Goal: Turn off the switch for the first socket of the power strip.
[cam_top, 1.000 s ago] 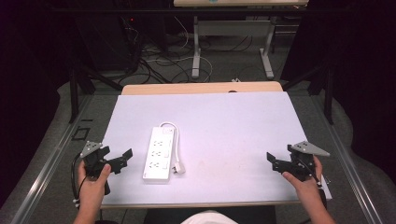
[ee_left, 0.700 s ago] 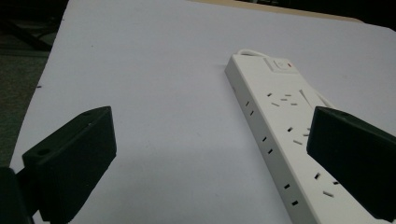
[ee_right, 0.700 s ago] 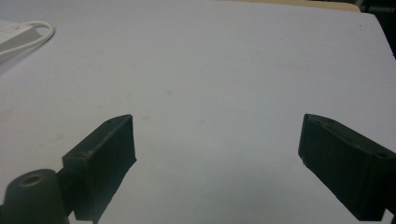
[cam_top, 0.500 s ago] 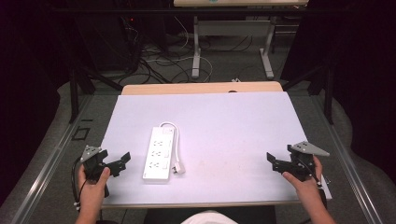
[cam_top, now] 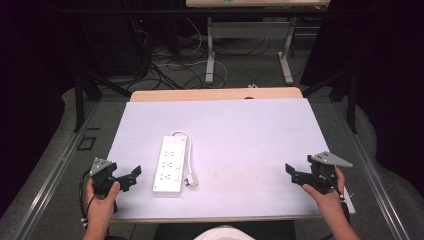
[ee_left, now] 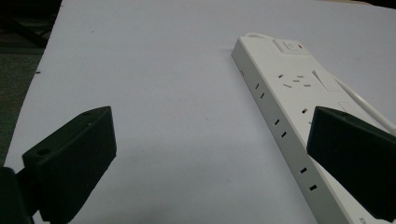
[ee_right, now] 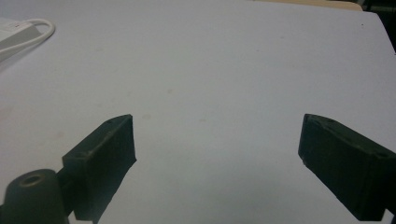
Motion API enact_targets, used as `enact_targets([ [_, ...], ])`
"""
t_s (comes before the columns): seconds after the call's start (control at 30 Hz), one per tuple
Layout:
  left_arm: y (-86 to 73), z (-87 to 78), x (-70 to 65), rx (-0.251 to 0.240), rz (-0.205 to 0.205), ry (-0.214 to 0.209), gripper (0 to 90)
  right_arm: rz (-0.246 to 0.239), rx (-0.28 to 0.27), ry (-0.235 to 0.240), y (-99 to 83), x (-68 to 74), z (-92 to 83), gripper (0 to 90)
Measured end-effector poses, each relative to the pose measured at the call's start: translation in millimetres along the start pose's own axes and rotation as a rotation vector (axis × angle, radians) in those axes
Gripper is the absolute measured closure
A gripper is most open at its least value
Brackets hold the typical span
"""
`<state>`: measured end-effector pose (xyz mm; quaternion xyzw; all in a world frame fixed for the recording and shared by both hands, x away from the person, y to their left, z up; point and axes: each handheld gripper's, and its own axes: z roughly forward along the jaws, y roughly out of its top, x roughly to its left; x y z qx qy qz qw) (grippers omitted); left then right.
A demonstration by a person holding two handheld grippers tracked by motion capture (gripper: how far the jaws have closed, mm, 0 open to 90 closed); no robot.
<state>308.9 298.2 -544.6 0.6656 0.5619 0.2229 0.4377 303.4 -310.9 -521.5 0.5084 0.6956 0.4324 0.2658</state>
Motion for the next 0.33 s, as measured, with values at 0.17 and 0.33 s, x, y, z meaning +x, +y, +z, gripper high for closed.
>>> enact_targets([
  [0.17,-1.0,0.1,0.6,0.008,-0.001,0.004,1.4,0.002,0.0,0.003,-0.3,-0.5,1.2,10.4],
  [0.33,-1.7,0.8,0.2,0.007,-0.017,-0.008,1.4,0.004,0.005,0.003,0.0,-1.4,2.2,10.4],
])
